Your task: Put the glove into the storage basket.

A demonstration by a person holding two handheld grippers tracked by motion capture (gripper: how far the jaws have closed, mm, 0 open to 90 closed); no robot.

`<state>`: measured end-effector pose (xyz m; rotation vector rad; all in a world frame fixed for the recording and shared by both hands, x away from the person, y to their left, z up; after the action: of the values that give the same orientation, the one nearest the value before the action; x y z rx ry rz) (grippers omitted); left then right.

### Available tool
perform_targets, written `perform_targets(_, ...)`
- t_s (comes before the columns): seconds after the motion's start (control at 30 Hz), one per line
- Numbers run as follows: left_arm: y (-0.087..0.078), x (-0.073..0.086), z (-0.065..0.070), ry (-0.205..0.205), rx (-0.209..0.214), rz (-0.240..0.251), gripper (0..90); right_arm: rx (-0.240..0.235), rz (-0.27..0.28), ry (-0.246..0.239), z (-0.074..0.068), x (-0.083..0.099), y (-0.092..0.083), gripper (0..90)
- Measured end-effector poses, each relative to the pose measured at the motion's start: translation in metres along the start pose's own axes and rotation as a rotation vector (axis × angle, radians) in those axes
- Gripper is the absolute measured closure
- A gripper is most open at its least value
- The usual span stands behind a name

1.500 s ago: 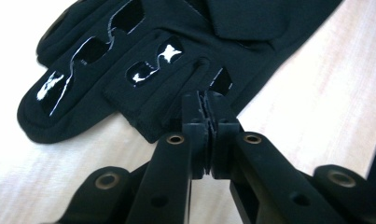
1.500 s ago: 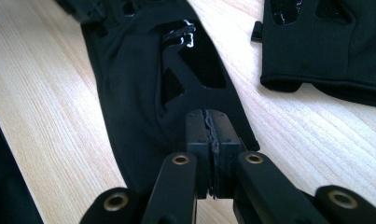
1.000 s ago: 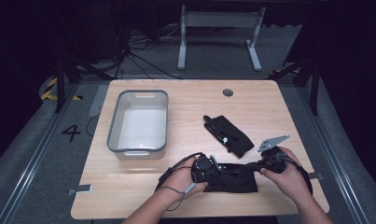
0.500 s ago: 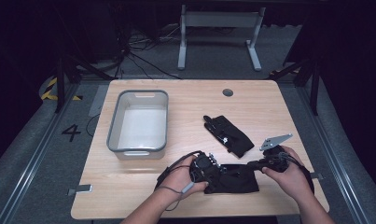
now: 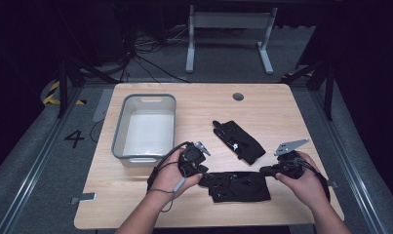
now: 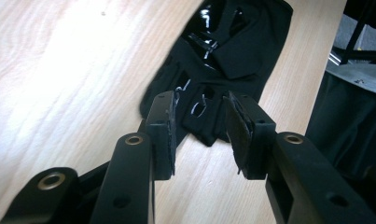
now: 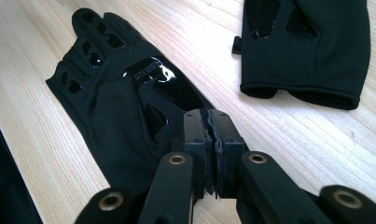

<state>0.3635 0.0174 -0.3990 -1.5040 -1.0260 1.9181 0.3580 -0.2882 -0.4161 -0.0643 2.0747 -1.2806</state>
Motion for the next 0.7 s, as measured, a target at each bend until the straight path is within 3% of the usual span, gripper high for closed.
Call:
perform_targets(0.37,-0.011,0.006,-0.005,-0.018,-0.021,-0.003,62.1,-0.016,0.025,0.019,0.000,-0.007,-0.006,83.7)
perform_targets(0.5,-0.017,0.009,-0.007,-0.027,-0.029,-0.028,61.1,-0.021,0.045,0.041,0.001,-0.018,-0.011,83.0)
perform_targets(0.7,-0.021,0.017,-0.009,-0.042,-0.030,-0.038,60.6,0.000,0.040,0.067,0.013,-0.043,-0.004,81.9)
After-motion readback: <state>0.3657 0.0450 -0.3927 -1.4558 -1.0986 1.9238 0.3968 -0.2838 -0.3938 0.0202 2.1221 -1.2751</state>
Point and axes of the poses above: each handheld gripper's, and its own axes: y roughly forward along the jaws, x roughly out of its underside, z roughly to its right, the point moved 2 cm from there along y, roughly forward along the jaws, and after that the axes turned 15 degrees about y, right-handed, at the moved point
